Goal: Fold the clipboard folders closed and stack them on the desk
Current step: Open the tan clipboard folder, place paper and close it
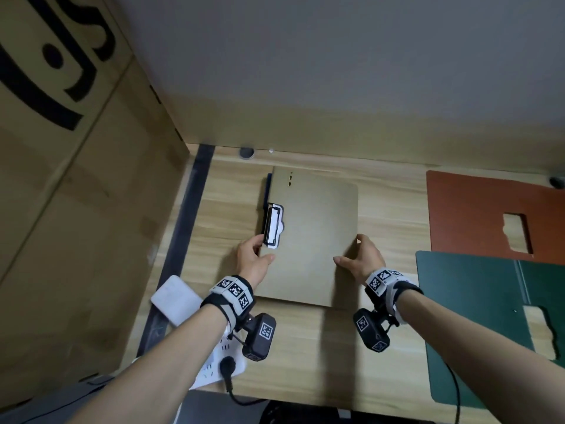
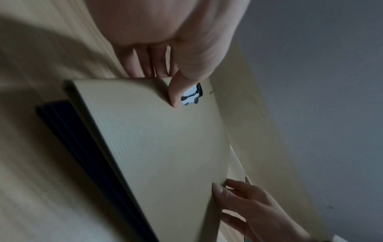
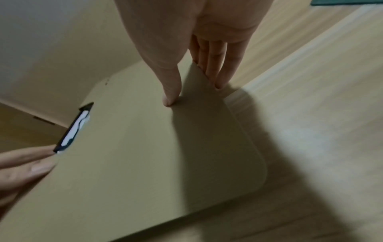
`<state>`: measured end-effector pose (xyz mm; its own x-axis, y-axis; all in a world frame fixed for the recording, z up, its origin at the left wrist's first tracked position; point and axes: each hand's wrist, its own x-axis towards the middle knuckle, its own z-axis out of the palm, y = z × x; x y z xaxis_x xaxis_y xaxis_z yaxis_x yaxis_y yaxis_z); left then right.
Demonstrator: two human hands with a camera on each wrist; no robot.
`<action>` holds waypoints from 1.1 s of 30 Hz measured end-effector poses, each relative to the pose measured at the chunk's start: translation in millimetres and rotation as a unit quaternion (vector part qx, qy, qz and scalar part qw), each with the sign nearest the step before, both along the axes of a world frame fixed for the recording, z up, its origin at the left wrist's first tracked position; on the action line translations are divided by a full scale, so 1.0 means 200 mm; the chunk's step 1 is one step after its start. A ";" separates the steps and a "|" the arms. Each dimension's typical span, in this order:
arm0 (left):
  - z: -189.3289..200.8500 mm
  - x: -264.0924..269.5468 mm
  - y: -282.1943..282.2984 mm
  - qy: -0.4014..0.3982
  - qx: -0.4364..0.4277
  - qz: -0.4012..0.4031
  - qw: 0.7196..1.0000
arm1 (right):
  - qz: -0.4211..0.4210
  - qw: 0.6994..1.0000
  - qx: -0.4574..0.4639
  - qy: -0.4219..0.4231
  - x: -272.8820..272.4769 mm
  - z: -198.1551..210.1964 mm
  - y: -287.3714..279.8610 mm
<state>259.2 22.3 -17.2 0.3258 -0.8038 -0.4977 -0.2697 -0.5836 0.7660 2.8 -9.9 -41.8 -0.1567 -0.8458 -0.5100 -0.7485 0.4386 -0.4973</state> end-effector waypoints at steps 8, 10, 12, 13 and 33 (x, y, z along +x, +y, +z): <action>-0.10 0.05 0.02 0.005 0.005 -0.019 1.000 | 0.067 0.993 -0.020 0.096 0.12 -0.04 -0.02; -0.11 0.06 0.03 0.004 0.003 -0.025 1.000 | 0.058 0.993 -0.016 0.101 0.13 -0.05 -0.02; -0.12 0.06 0.04 0.009 0.001 -0.031 0.999 | 0.051 0.993 -0.007 0.103 0.12 -0.05 -0.03; -0.13 0.06 0.03 0.008 0.002 -0.036 0.999 | 0.047 0.993 0.000 0.104 0.11 -0.04 -0.04; -0.07 0.04 -0.03 -0.064 0.037 -0.106 0.992 | 0.102 0.992 0.040 0.059 -0.03 -0.04 -0.05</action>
